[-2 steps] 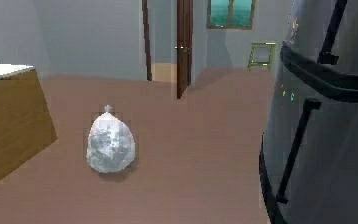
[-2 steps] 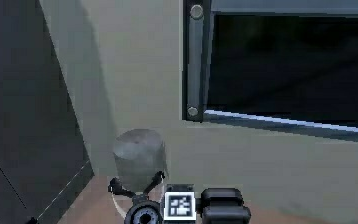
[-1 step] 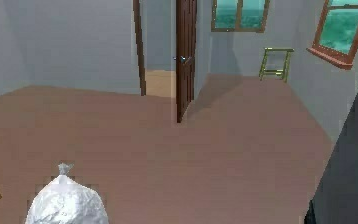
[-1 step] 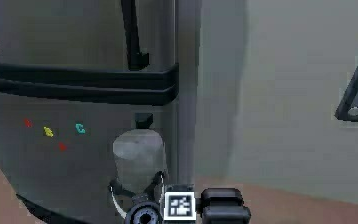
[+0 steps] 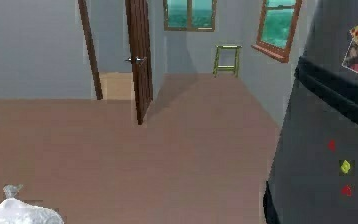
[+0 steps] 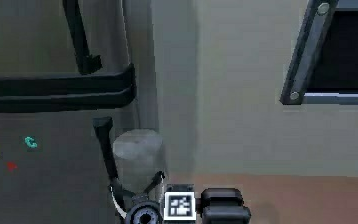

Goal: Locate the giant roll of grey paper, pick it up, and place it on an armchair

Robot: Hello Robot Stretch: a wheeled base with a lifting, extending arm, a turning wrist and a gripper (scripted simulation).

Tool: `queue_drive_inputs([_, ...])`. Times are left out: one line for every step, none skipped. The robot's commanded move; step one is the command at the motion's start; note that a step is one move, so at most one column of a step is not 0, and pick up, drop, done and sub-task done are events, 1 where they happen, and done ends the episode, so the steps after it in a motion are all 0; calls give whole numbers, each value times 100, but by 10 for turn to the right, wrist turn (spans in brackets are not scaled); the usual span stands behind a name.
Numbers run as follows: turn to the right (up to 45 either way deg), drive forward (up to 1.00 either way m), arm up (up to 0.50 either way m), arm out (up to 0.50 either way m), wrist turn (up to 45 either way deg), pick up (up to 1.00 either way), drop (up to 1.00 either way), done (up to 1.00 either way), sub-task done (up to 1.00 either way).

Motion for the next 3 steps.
queue_drive_inputs([0,100,0,0,0,0,0,0,0])
queue_drive_inputs([-330,0,0,0,0,0,0,0,0])
queue_drive_inputs([0,100,0,0,0,0,0,0,0])
